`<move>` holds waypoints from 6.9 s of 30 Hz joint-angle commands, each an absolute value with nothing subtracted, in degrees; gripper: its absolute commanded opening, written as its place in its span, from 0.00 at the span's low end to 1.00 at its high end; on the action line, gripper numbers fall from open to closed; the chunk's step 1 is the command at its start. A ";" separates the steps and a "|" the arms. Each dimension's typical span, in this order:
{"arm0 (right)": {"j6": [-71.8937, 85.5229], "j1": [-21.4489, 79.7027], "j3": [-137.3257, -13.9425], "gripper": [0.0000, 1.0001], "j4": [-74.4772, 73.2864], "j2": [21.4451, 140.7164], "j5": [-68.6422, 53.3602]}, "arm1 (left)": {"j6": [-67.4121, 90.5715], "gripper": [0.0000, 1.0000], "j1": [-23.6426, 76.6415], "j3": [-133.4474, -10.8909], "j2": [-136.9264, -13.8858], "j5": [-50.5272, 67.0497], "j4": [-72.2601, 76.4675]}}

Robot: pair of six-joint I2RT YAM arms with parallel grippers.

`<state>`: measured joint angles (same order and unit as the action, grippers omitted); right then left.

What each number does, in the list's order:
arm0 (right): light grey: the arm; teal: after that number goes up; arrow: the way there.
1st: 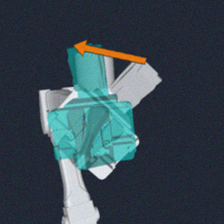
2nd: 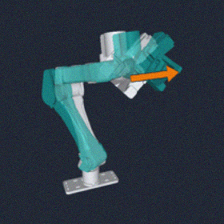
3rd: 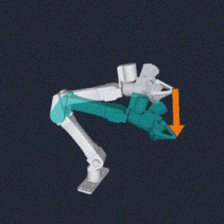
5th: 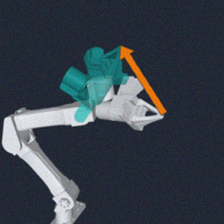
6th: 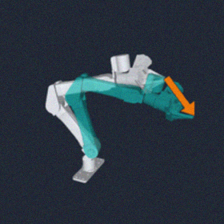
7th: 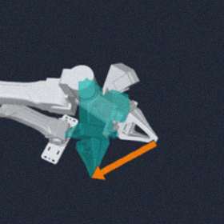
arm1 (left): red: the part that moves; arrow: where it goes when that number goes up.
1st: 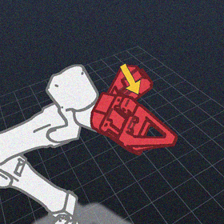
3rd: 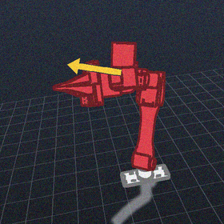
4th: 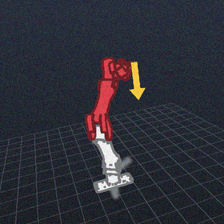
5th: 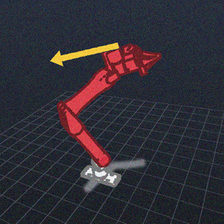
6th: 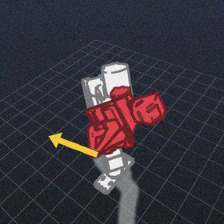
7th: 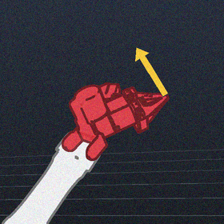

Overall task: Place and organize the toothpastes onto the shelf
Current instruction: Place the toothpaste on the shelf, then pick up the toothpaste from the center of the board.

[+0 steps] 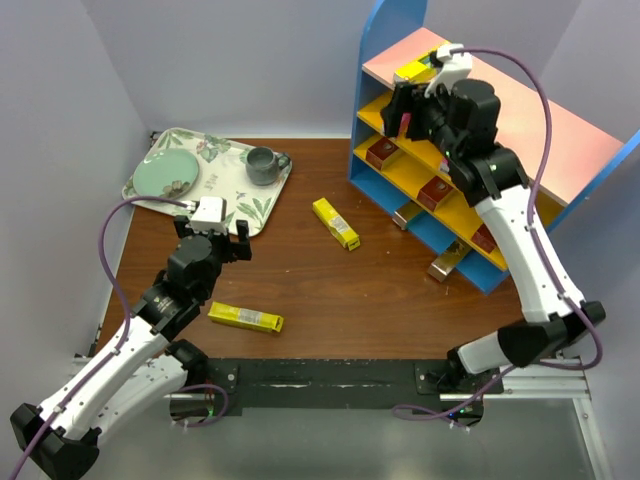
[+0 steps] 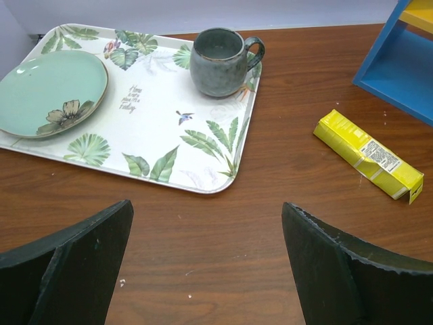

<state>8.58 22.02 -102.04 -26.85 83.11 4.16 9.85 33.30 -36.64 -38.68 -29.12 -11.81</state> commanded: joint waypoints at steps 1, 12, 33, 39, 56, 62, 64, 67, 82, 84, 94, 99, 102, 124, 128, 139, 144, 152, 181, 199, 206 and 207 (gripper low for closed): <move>3.44 28.20 -94.15 0.85 -23.82 77.70 1.75 | 9.49 0.97 32.69 -36.30 -38.23 -29.62 -10.11; 3.60 40.95 -66.75 0.85 -16.62 69.71 2.37 | 7.56 0.98 32.43 -34.45 -34.89 -26.47 -8.53; 12.83 42.01 -33.58 0.87 -1.93 56.61 1.84 | 45.41 1.00 61.14 -43.15 -61.42 -45.06 -43.02; 13.45 42.01 -30.68 0.89 -2.11 55.11 5.53 | 62.64 1.00 74.15 -47.02 -74.08 -51.85 -54.39; 14.33 42.01 -29.62 0.90 -3.25 54.14 7.38 | 58.98 0.91 82.44 -49.57 -90.97 -48.87 -49.49; 14.50 42.01 -29.53 0.90 -2.99 54.40 7.56 | 58.18 0.86 82.35 -48.69 -93.25 -46.32 -48.25; 14.59 42.01 -29.53 0.90 -2.99 54.49 7.56 | 59.49 0.85 82.35 -49.13 -95.09 -46.14 -49.83; 14.59 42.01 -29.44 0.90 -2.90 54.40 7.56 | 62.74 0.83 82.44 -50.27 -97.11 -46.58 -53.52; 14.68 42.01 -29.18 0.90 -2.72 54.49 7.73 | 71.28 0.81 83.14 -52.03 -92.46 -47.99 -62.40; 14.76 41.92 -29.18 0.90 -2.72 54.41 7.73 | 71.45 0.79 83.14 -50.90 -91.50 -46.85 -61.53; 14.94 41.92 -29.09 0.90 -2.72 54.49 7.65 | 66.90 0.68 83.14 -47.37 -92.28 -45.88 -53.71; 15.03 42.01 -29.09 0.90 -2.73 54.40 7.73 | 65.57 0.67 83.06 -49.39 -94.83 -46.41 -52.82; 14.85 41.92 -29.18 0.90 -2.81 54.40 7.73 | 66.18 0.67 83.14 -50.18 -95.10 -46.49 -54.13; 14.77 41.92 -29.27 0.90 -2.55 55.46 7.56 | 66.01 0.65 82.18 -51.33 -96.06 -48.43 -56.00; 14.77 41.92 -29.18 0.90 -2.72 55.28 7.56 | 64.25 0.64 81.91 -50.19 -96.50 -47.64 -53.44; 14.68 41.92 -28.92 0.90 -2.81 54.85 7.74 | 62.75 0.40 81.74 -49.13 -97.47 -43.42 -51.42; 14.85 41.92 -28.83 0.90 -2.64 54.84 7.47 | 62.23 0.26 81.74 -49.83 -97.65 -43.15 -51.85; 14.94 41.92 -28.48 0.90 -2.99 53.96 7.47 | 59.59 0.14 80.95 -53.70 -93.17 -45.79 -53.79; 13.63 42.01 -19.69 0.96 24.60 53.43 -17.83 | 37.18 0.00 58.10 -53.17 -54.67 -26.03 -24.26; 5.98 42.10 -19.86 0.98 55.09 71.71 -21.71 | 40.69 0.00 54.14 -58.45 -50.89 -14.42 -16.88; 4.40 42.10 -22.84 0.98 62.75 77.52 -22.33 | 41.66 0.00 54.14 -58.54 -51.24 -12.66 -16.17; 4.31 42.10 -23.20 0.98 63.19 77.95 -22.32 | 41.83 0.00 54.14 -58.54 -51.33 -12.40 -15.91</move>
<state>6.68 41.80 -19.64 54.30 76.90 -22.11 40.38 54.39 -56.12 -51.77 -14.55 -20.58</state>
